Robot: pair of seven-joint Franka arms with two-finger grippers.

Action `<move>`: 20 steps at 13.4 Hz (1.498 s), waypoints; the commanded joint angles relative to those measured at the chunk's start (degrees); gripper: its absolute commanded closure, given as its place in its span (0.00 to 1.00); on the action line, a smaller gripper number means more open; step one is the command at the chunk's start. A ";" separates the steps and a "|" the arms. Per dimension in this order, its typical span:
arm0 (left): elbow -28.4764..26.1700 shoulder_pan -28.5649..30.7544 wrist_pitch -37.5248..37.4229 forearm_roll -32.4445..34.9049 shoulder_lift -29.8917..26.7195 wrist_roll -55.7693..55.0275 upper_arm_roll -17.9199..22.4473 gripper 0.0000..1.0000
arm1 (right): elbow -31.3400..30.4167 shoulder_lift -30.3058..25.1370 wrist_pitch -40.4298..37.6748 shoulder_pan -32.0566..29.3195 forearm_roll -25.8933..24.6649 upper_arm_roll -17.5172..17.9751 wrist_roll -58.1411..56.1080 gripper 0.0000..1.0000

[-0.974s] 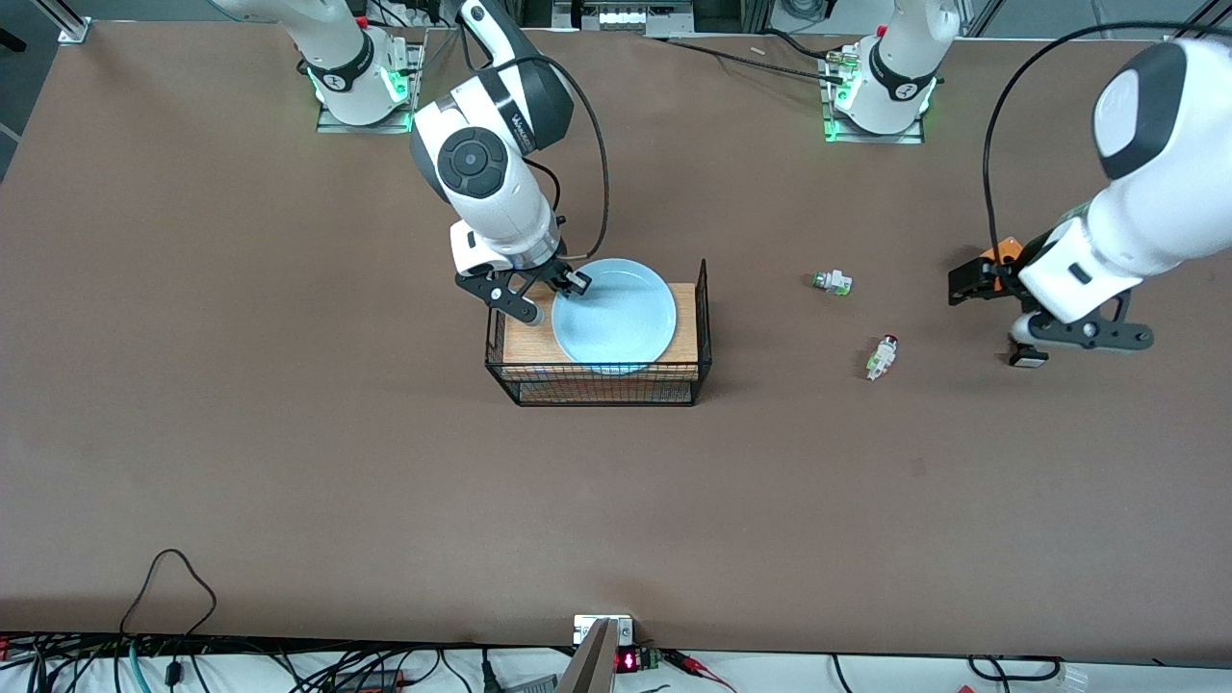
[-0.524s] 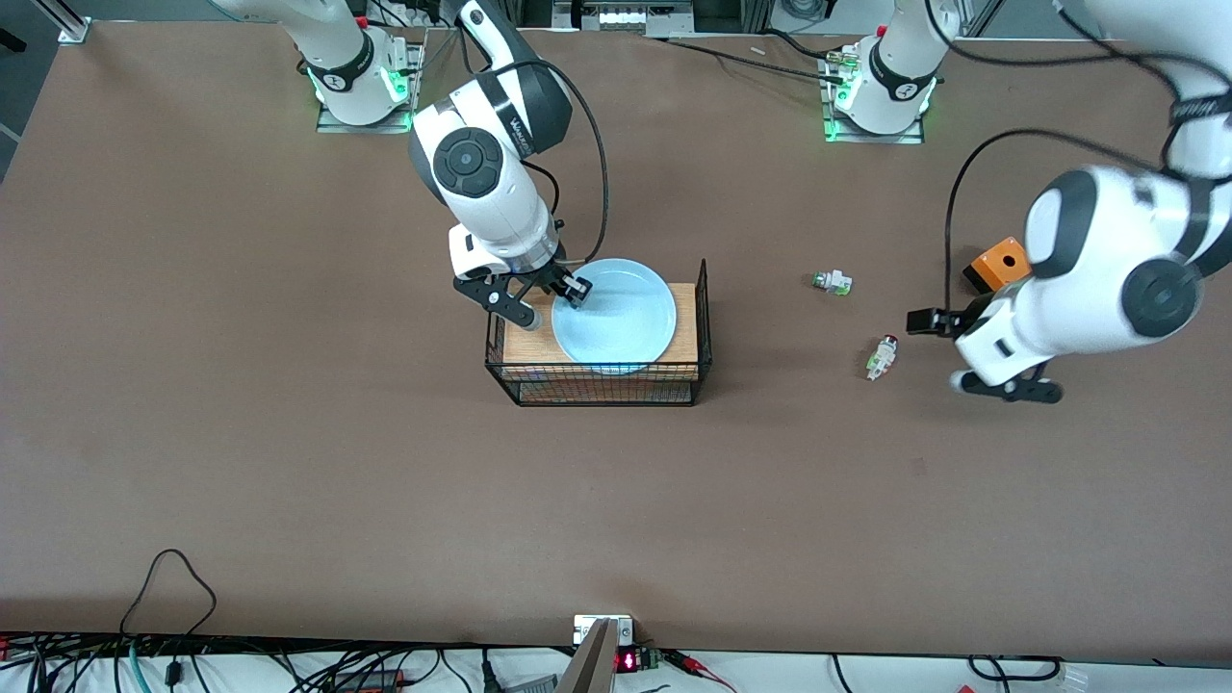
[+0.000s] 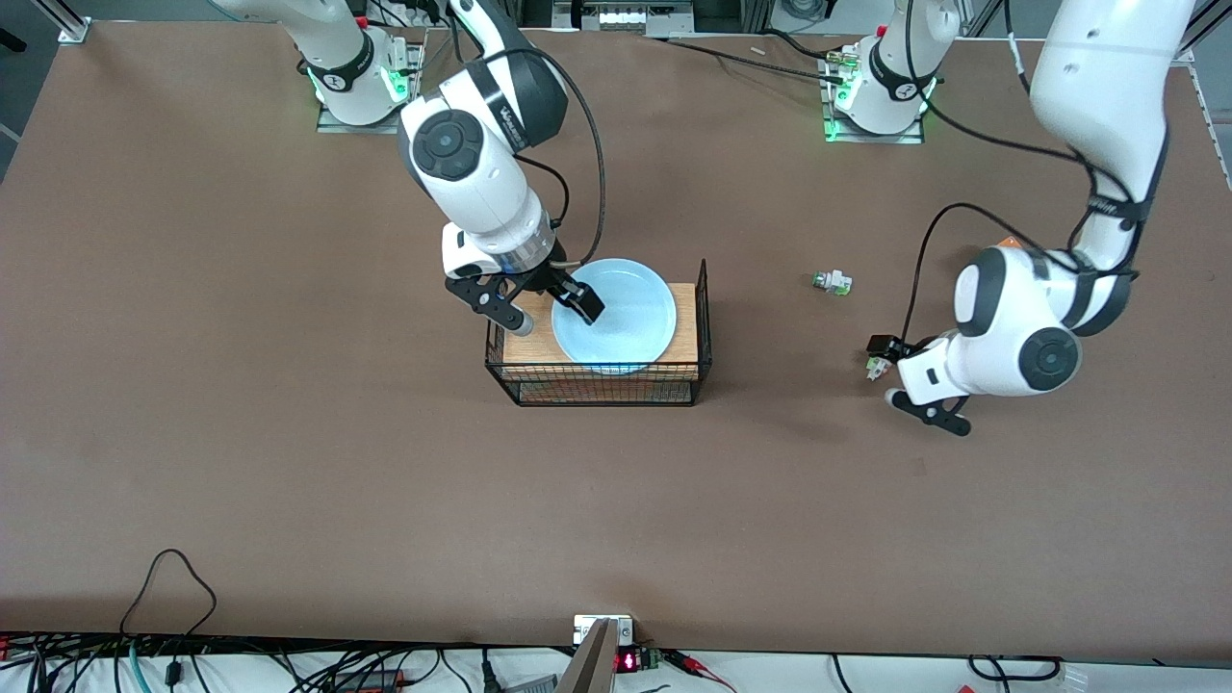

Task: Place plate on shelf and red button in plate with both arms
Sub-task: 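Release the plate and withdraw the right gripper while the left gripper grasps the switch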

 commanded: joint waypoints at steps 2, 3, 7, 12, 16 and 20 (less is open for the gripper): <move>-2.31 -0.19 4.16 -0.73 0.98 2.87 -0.11 0.00 | 1.22 -4.00 -1.29 -0.54 4.76 -1.03 1.55 0.00; -3.01 -0.19 4.16 -0.73 0.89 2.78 -0.11 0.00 | 1.31 -5.41 -3.38 -2.02 4.76 -1.03 1.20 0.00; -6.35 -0.27 4.16 -0.73 -1.04 2.69 -0.11 0.47 | 1.22 -10.33 -14.01 -7.03 3.53 -1.03 -8.96 0.00; -5.75 -0.71 2.68 -0.73 -2.62 2.86 -0.20 0.96 | 1.22 -14.30 -24.31 -16.95 -5.24 -1.12 -33.80 0.01; 4.76 -1.33 -12.74 -0.55 -4.38 1.21 -1.69 0.98 | 1.31 -15.79 -25.55 -23.91 -13.06 -1.12 -56.69 0.01; 16.12 -1.42 -28.58 -0.64 -6.66 -6.76 -7.30 0.97 | 1.40 -16.93 -25.29 -26.55 -22.20 -1.12 -63.75 0.01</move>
